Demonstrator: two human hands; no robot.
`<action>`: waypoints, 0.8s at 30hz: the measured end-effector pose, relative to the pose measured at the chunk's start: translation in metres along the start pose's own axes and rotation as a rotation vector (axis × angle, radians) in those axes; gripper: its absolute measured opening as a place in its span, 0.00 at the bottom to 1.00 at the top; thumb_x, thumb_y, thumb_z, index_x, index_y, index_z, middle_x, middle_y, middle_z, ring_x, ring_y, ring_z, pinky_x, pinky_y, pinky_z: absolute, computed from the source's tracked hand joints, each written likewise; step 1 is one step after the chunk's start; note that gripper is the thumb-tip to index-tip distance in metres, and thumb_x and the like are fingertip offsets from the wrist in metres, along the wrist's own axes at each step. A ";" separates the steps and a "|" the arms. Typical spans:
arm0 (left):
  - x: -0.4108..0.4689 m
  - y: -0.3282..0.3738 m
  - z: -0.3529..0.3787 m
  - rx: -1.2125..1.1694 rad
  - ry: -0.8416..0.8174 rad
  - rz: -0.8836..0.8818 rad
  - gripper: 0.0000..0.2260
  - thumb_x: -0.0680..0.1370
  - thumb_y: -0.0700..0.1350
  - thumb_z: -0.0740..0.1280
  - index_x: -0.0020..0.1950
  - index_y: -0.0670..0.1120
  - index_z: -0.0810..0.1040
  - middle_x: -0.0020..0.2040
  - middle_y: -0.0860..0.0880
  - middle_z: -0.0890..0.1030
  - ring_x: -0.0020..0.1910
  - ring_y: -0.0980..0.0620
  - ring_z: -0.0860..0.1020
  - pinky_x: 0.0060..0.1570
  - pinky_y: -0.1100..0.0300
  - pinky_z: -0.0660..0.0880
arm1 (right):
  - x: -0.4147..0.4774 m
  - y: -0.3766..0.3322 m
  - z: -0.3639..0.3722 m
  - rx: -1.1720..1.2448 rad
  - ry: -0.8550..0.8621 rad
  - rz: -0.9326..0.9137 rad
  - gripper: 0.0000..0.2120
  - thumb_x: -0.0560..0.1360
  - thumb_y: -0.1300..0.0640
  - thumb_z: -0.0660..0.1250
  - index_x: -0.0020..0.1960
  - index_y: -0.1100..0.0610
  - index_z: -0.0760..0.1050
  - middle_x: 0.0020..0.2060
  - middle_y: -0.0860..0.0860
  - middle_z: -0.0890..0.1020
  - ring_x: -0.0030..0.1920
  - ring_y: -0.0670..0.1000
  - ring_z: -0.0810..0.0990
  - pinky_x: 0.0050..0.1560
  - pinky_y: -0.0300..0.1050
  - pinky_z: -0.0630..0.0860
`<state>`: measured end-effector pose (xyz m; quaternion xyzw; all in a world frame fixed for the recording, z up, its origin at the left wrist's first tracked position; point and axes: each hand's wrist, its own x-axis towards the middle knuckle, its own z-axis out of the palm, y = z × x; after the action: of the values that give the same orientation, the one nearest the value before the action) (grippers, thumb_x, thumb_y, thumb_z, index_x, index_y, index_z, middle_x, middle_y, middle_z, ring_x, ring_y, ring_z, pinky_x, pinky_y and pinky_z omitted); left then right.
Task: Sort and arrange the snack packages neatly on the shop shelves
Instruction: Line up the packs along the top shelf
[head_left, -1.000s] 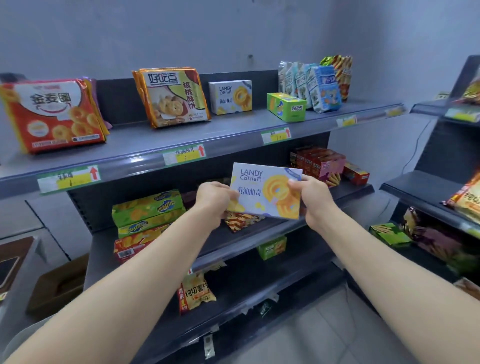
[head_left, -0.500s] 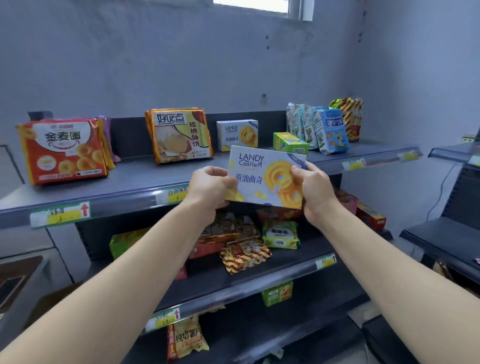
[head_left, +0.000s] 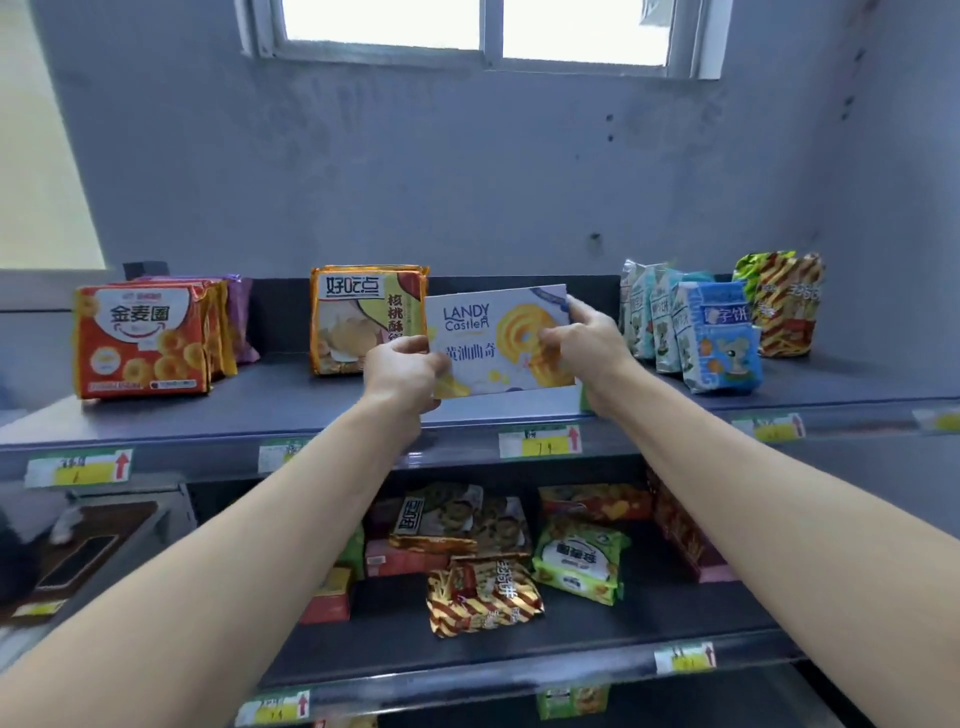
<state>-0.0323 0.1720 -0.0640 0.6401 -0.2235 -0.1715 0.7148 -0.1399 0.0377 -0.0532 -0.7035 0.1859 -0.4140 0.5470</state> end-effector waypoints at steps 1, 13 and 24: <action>0.007 -0.001 0.004 0.009 0.016 0.000 0.12 0.76 0.34 0.66 0.57 0.44 0.76 0.55 0.41 0.82 0.55 0.39 0.80 0.51 0.48 0.76 | 0.008 0.003 -0.002 -0.007 -0.016 0.006 0.17 0.74 0.71 0.59 0.45 0.50 0.77 0.38 0.49 0.81 0.34 0.47 0.79 0.33 0.38 0.78; 0.109 -0.007 0.051 0.022 0.033 -0.027 0.18 0.72 0.29 0.66 0.60 0.40 0.75 0.54 0.39 0.80 0.46 0.41 0.79 0.45 0.53 0.77 | 0.112 0.027 -0.014 -0.307 0.012 0.065 0.13 0.71 0.66 0.64 0.55 0.63 0.77 0.54 0.64 0.80 0.44 0.54 0.79 0.55 0.61 0.77; 0.166 -0.026 0.071 0.086 0.059 -0.070 0.14 0.72 0.26 0.63 0.53 0.39 0.76 0.50 0.38 0.80 0.49 0.40 0.79 0.45 0.50 0.80 | 0.165 0.052 -0.022 -0.598 -0.087 0.203 0.03 0.70 0.66 0.63 0.43 0.60 0.73 0.34 0.54 0.69 0.35 0.51 0.66 0.34 0.42 0.62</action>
<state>0.0704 0.0212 -0.0679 0.6825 -0.1871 -0.1676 0.6864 -0.0501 -0.1109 -0.0370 -0.8280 0.3451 -0.2537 0.3619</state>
